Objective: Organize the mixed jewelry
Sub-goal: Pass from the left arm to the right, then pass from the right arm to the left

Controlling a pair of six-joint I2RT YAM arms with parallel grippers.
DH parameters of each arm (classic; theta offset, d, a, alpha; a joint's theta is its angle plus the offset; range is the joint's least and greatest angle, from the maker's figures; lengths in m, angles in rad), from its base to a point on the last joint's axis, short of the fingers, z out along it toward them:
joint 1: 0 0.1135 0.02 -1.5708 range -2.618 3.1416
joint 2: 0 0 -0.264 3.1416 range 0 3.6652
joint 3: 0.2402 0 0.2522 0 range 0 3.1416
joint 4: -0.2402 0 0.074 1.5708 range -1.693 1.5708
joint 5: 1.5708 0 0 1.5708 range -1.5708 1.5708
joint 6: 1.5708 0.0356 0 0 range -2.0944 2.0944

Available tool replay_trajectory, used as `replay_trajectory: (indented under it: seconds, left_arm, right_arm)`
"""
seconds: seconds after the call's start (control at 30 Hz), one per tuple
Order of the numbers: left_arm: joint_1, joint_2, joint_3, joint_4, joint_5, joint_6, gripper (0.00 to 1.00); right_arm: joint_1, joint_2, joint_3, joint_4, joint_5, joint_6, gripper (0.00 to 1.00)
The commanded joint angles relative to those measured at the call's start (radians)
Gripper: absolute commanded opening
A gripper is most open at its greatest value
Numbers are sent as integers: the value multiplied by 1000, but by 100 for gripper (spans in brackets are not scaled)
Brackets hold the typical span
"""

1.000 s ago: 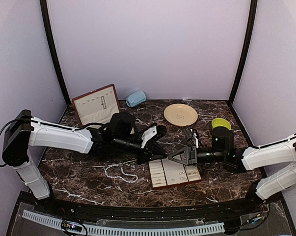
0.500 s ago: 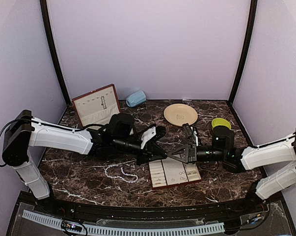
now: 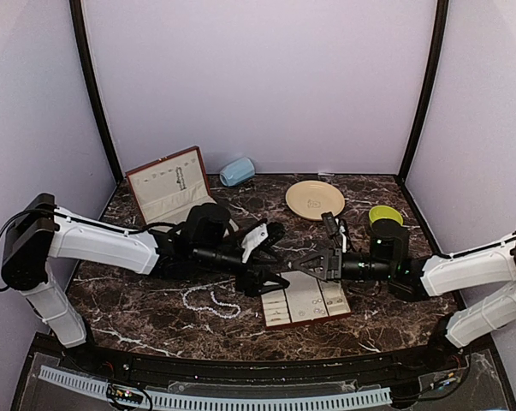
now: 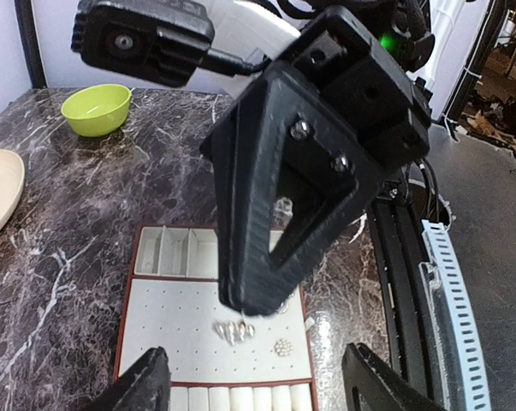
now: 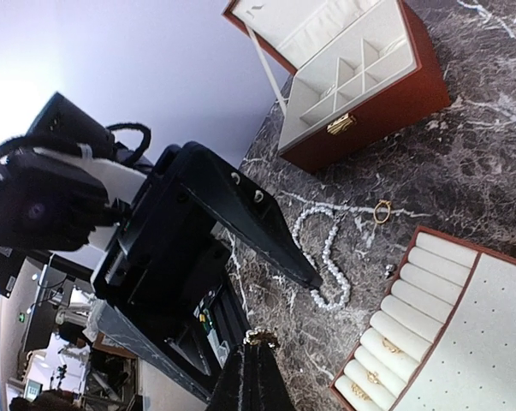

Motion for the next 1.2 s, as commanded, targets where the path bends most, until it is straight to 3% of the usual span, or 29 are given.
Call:
replay_trajectory:
  seconds: [0.0, 0.2, 0.3, 0.4, 0.53, 0.63, 0.83, 1.17]
  left_arm:
    - [-2, -100, -107, 112, -79, -139, 75]
    - [0, -141, -200, 276, -109, -441, 69]
    - [0, -136, -266, 491, -69, -607, 65]
    - [-1, -134, -310, 646, -28, -636, 63]
    - [-25, -166, -340, 640, -80, -449, 60]
    - [-73, -197, -335, 571, -169, -187, 57]
    - [-131, -211, -302, 511, -298, 76, 48]
    - [-167, -173, -264, 520, -353, 205, 33]
  right_arm:
    - [4, -35, -26, 48, 107, -10, 0]
    - [2, -16, -32, 111, 71, -19, 0]
    - [1, 18, -54, 266, -4, 47, 0]
    - [1, 55, -56, 398, -113, 117, 0]
    - [1, 90, -39, 470, -186, 188, 0]
    - [1, 102, -33, 492, -209, 229, 0]
    - [2, 109, -24, 497, -228, 265, 0]
    - [16, 124, -7, 522, -245, 297, 0]
